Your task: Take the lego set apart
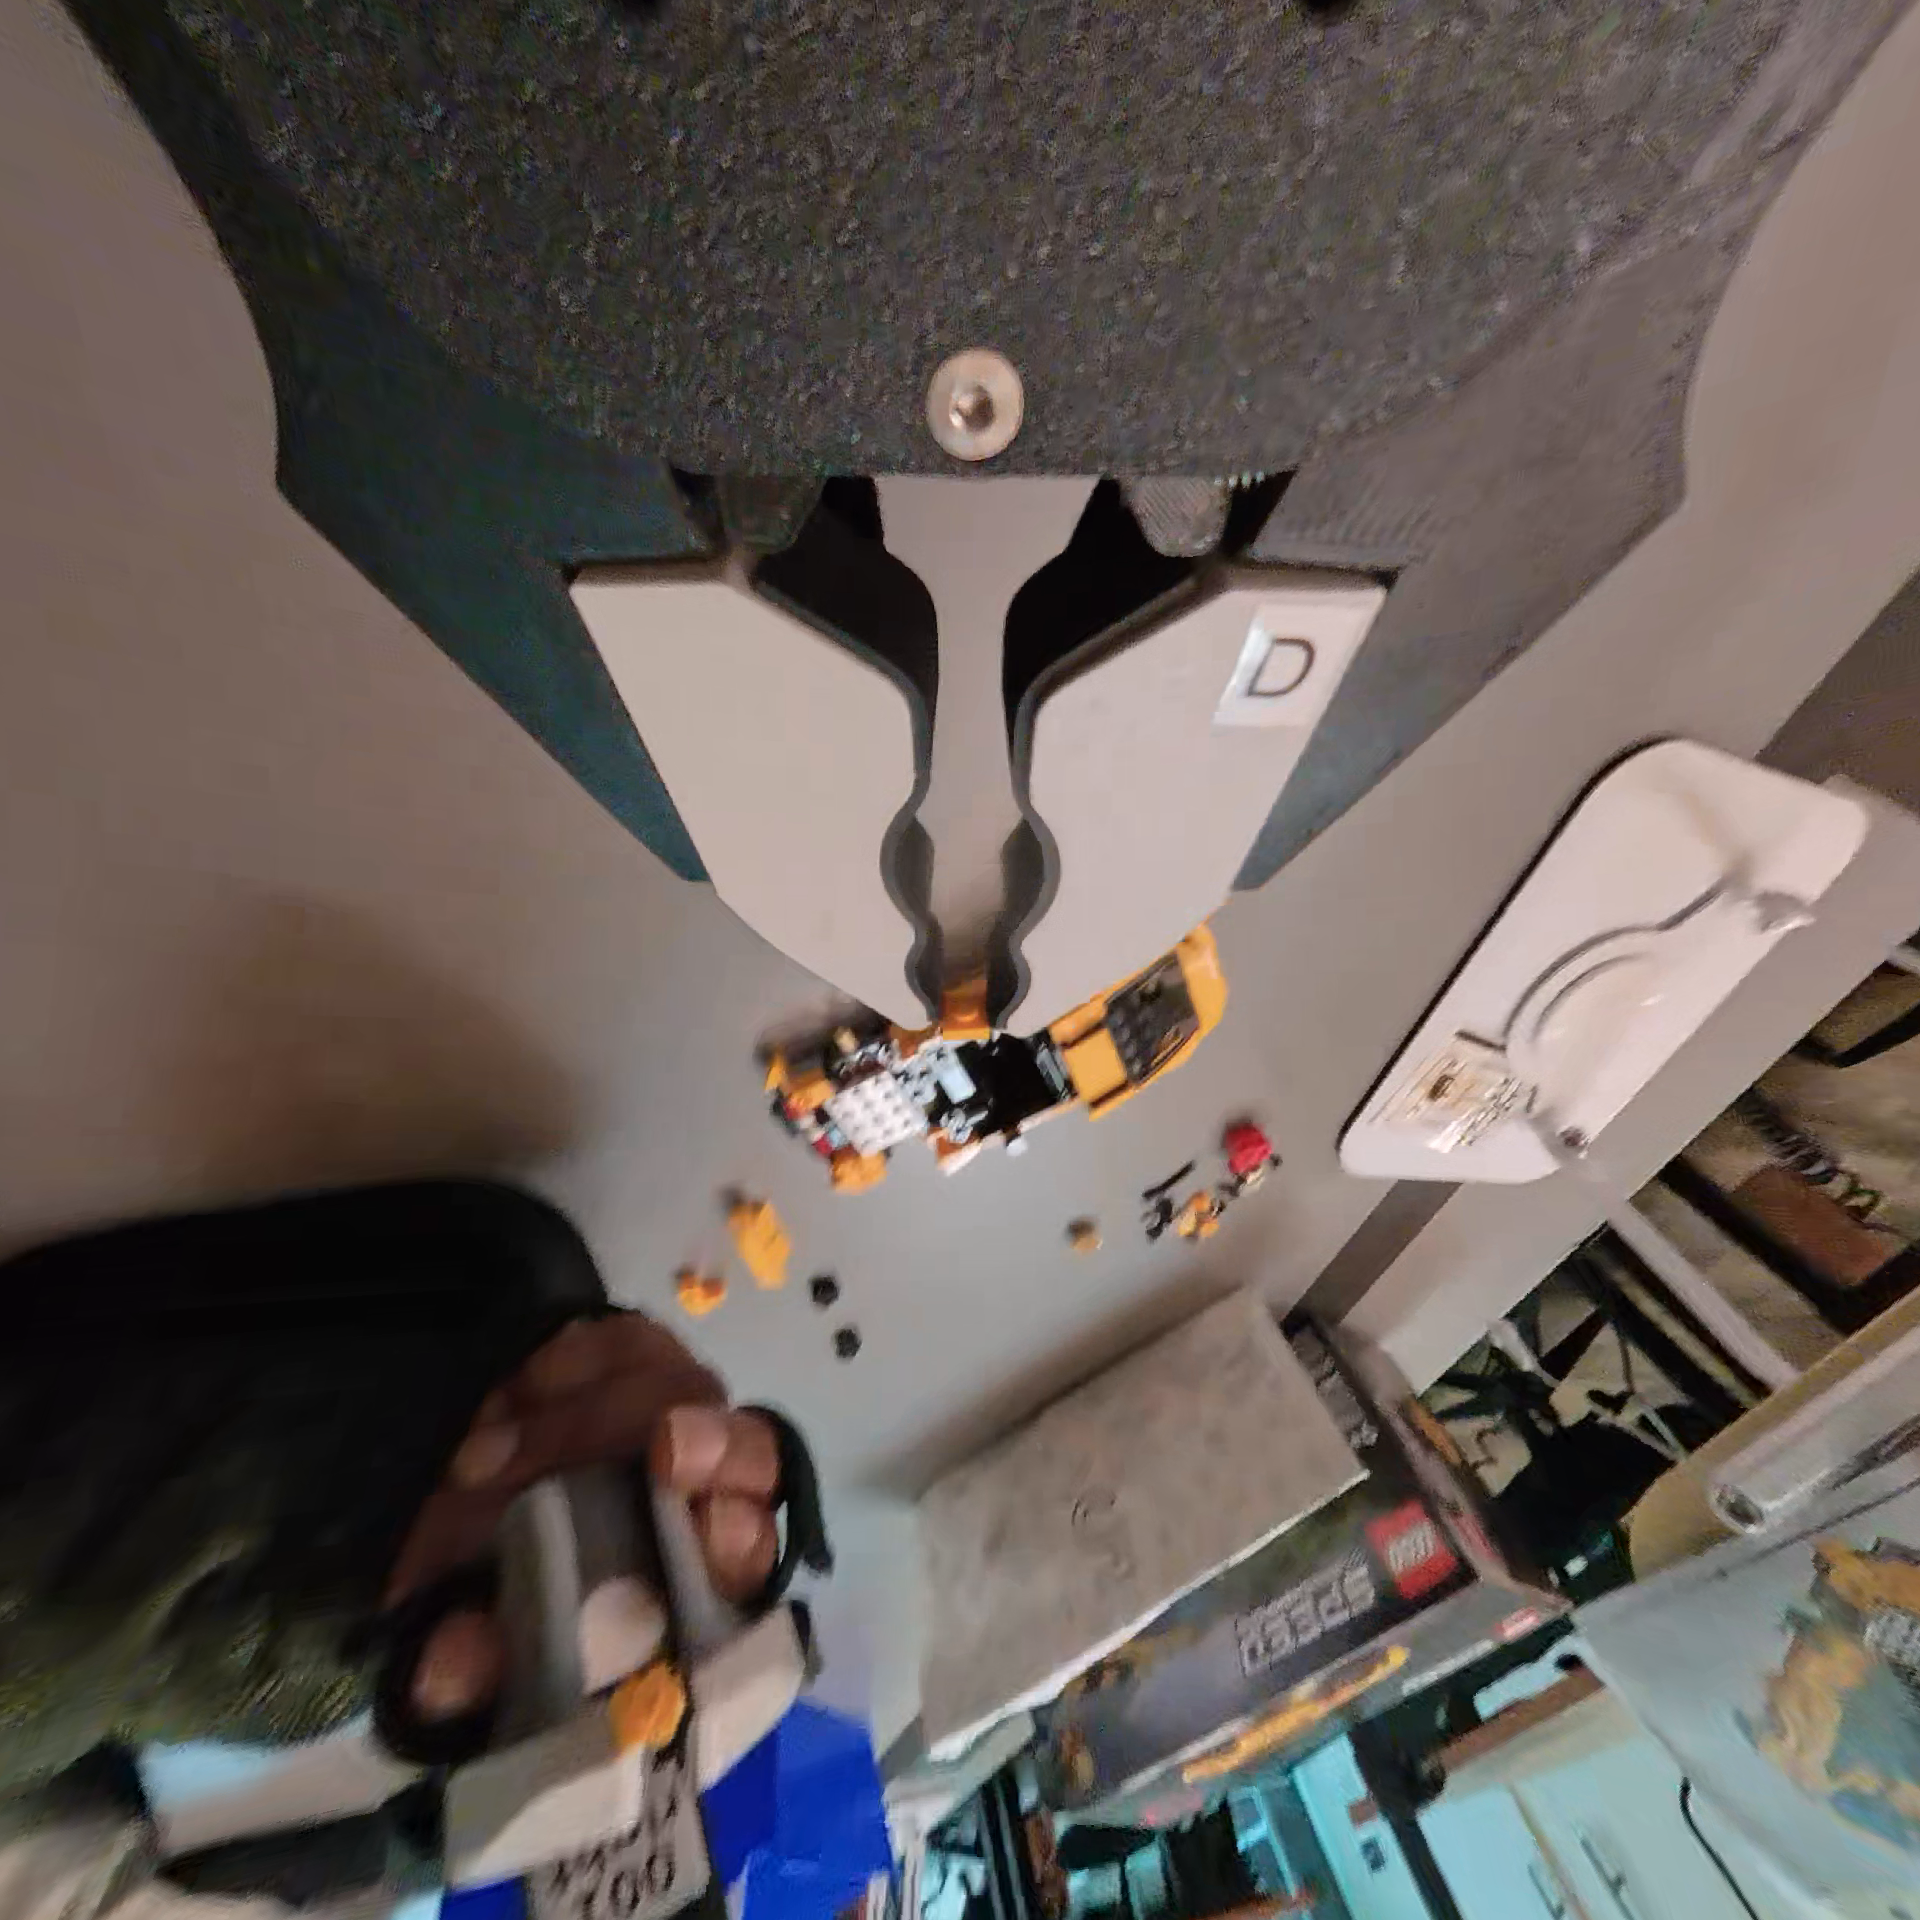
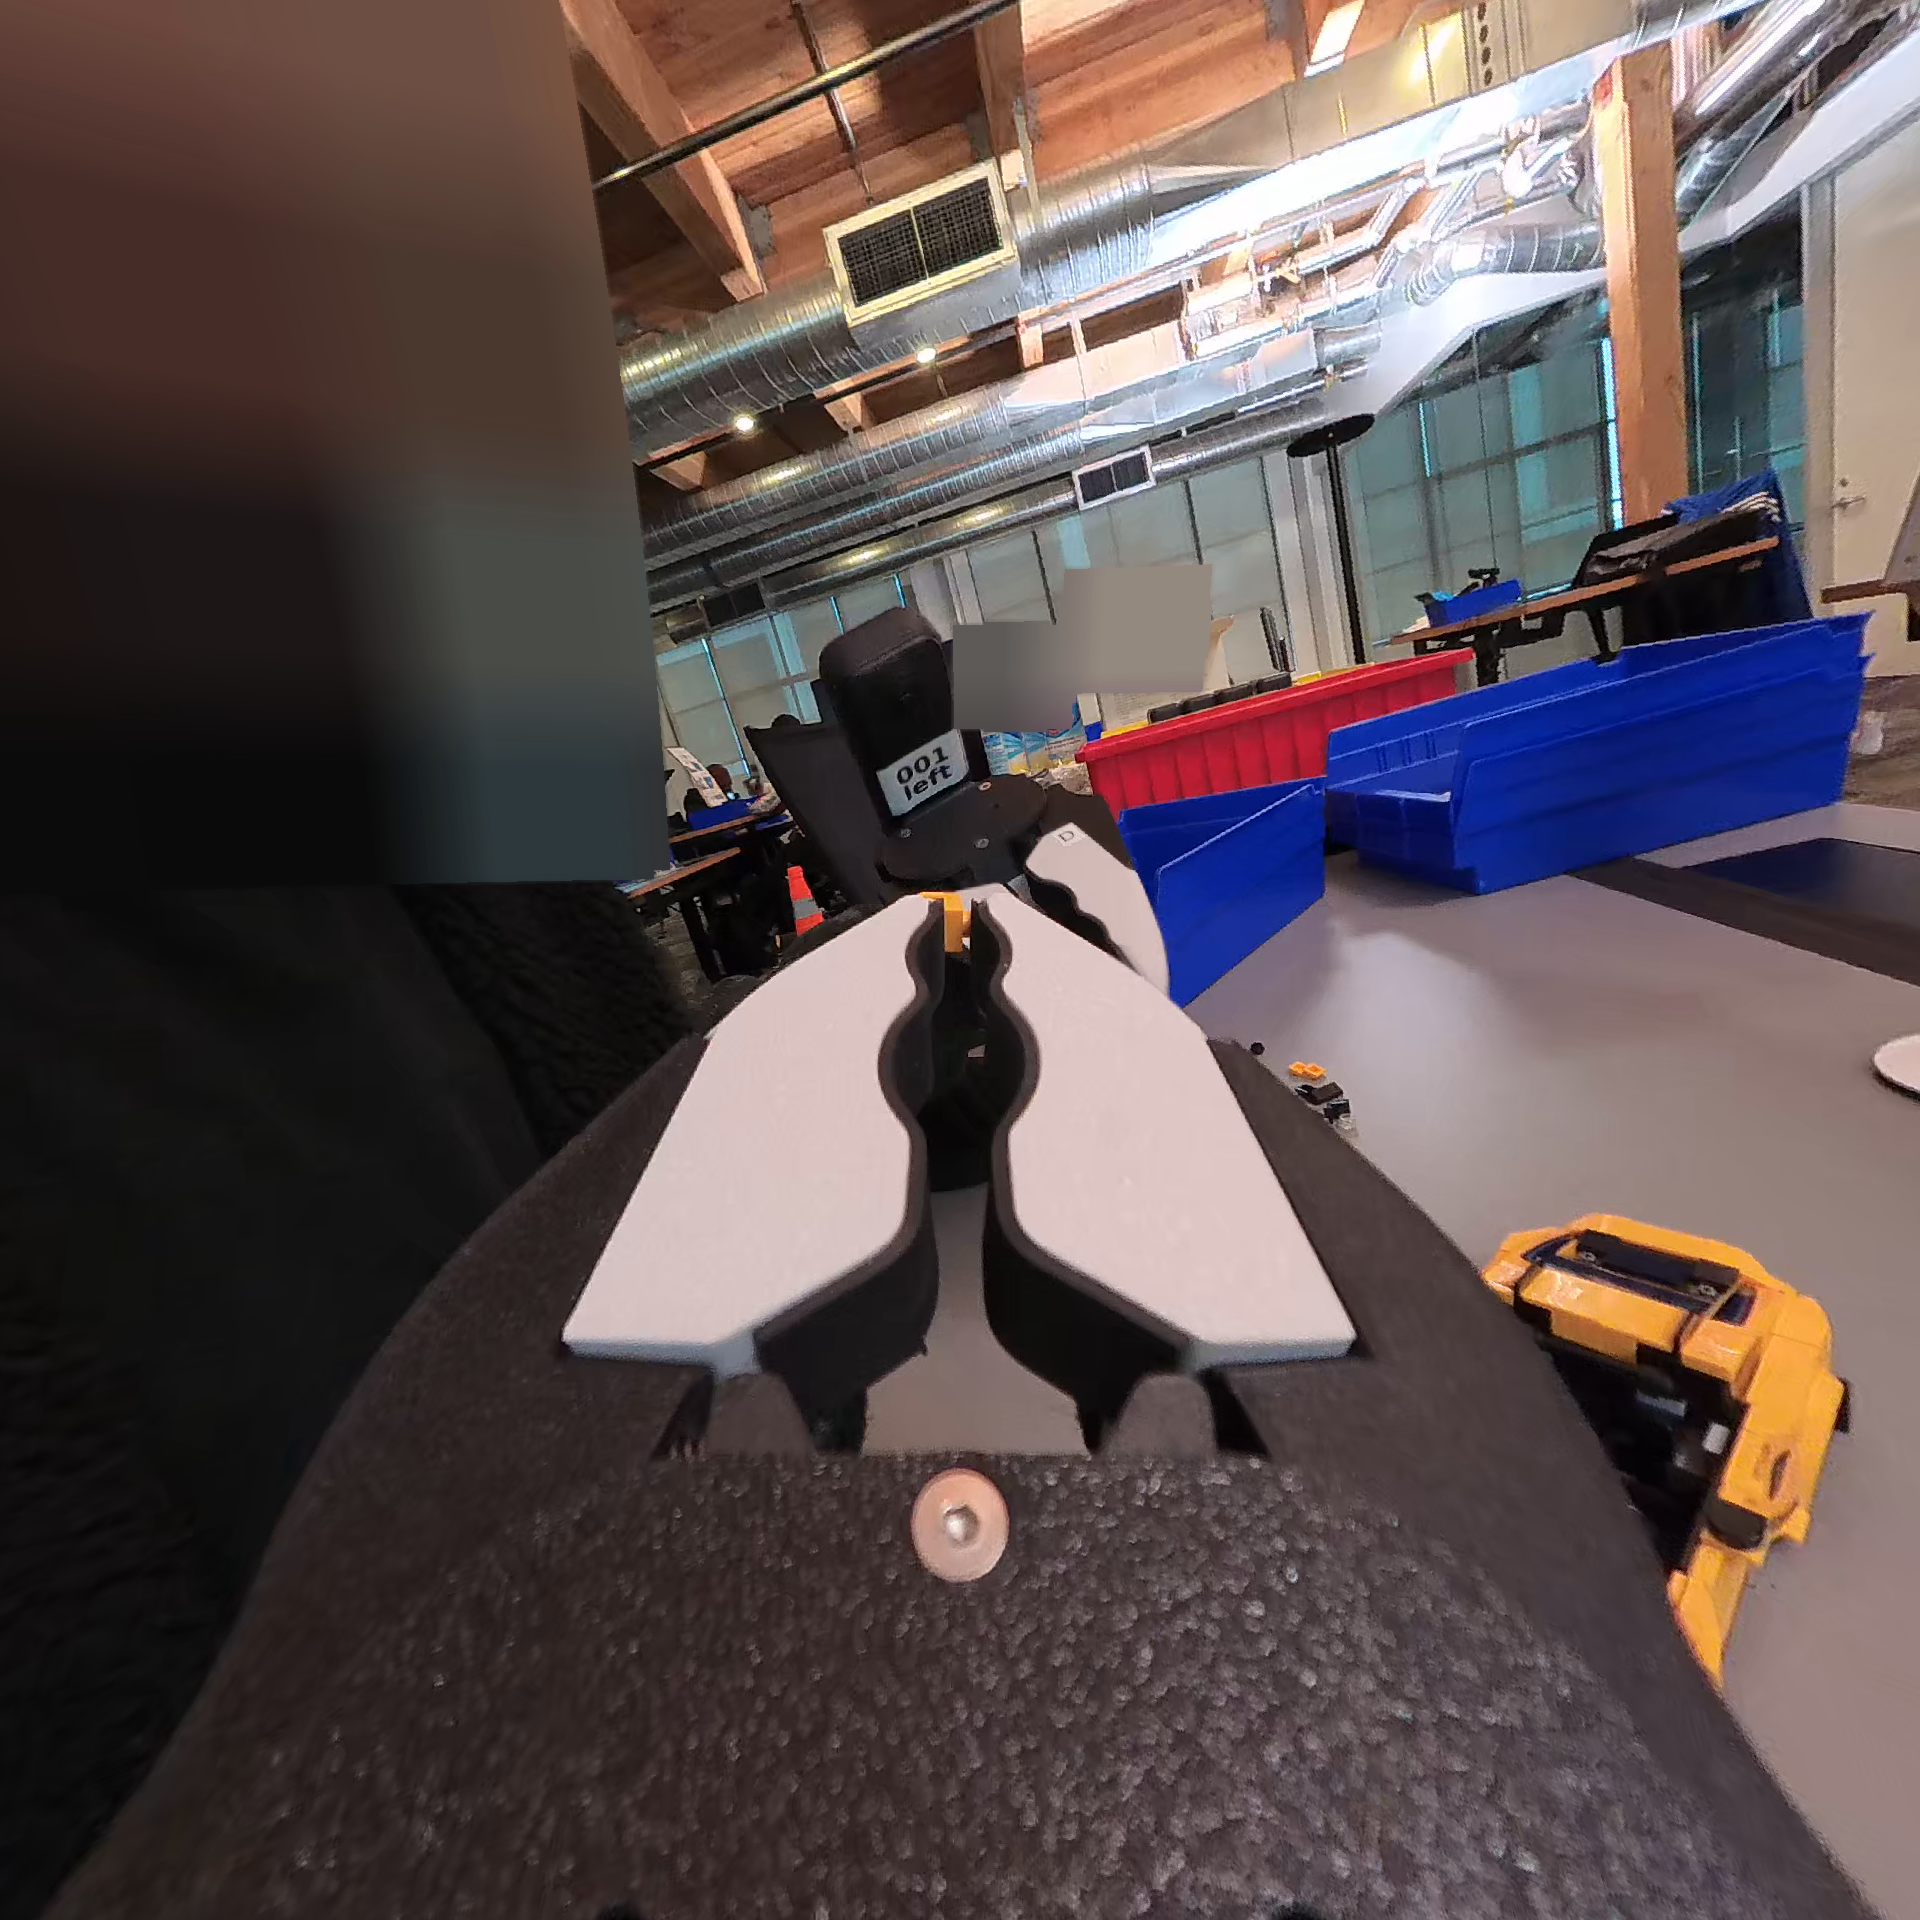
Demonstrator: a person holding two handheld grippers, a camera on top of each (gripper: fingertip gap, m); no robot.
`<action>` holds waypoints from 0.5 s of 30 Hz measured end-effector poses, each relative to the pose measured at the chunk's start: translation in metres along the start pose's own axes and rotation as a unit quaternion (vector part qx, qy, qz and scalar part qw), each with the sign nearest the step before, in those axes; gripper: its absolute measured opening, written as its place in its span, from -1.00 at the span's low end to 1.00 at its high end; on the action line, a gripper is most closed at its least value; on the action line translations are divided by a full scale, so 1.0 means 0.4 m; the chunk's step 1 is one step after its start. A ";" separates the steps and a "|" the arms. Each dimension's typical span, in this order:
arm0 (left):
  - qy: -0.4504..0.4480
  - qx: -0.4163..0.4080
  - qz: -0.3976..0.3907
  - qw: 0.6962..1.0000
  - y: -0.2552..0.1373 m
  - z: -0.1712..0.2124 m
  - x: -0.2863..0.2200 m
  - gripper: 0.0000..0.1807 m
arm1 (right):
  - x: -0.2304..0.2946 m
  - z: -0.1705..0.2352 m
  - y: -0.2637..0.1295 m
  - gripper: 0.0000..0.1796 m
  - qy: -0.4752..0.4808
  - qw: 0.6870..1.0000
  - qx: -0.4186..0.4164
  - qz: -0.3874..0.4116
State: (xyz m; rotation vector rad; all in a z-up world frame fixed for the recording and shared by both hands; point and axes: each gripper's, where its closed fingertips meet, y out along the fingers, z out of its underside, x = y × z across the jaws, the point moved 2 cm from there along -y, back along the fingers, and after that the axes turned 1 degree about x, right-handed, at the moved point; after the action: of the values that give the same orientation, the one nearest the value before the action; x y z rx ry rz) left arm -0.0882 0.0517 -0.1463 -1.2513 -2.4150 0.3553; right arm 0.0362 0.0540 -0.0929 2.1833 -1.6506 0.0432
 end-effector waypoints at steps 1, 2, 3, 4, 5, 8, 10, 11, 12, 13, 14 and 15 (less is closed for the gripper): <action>0.006 0.013 -0.009 1.000 -0.002 0.011 0.007 -0.92 | 0.000 0.000 0.001 -0.95 0.000 1.000 0.000 0.001; 0.014 0.028 -0.020 0.999 -0.004 0.022 0.016 -0.92 | 0.000 0.002 0.002 -0.95 0.002 1.000 0.002 0.000; 0.023 0.045 -0.035 0.998 -0.006 0.034 0.027 -0.92 | -0.001 0.004 0.002 -0.95 0.005 1.000 0.004 -0.001; 0.032 0.069 -0.046 0.996 -0.007 0.053 0.037 -0.91 | -0.002 0.008 0.003 -0.95 0.010 1.000 0.007 -0.002; 0.040 0.097 -0.058 0.993 -0.009 0.075 0.048 -0.91 | -0.003 0.011 0.005 -0.95 0.013 1.000 0.010 -0.001; 0.055 0.196 -0.087 0.975 -0.018 0.158 0.081 -0.92 | -0.008 0.023 0.008 -0.95 0.019 1.000 0.022 0.002; 0.034 0.248 -0.082 0.965 -0.024 0.215 0.093 -0.92 | -0.012 0.030 0.011 -0.95 0.024 0.999 0.030 0.006; 0.023 0.264 -0.087 0.960 -0.029 0.237 0.103 -0.92 | -0.013 0.033 0.012 -0.95 0.026 0.999 0.034 0.007; 0.010 0.273 -0.089 0.958 -0.034 0.256 0.113 -0.92 | -0.014 0.036 0.013 -0.95 0.028 0.999 0.038 0.008; -0.012 0.278 -0.084 0.957 -0.038 0.272 0.119 -0.92 | -0.016 0.039 0.014 -0.95 0.029 0.999 0.041 0.010; -0.036 0.279 -0.082 0.956 -0.042 0.286 0.127 -0.91 | -0.018 0.041 0.015 -0.95 0.030 0.998 0.044 0.013; -0.060 0.283 -0.081 0.954 -0.048 0.302 0.135 -0.87 | -0.020 0.044 0.015 -0.95 0.032 0.998 0.048 0.016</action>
State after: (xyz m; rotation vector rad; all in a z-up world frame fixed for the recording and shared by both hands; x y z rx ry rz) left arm -0.1853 0.0802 -0.2337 -0.7882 -2.2457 1.0124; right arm 0.0244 0.0542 -0.1093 2.2015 -1.6788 0.2029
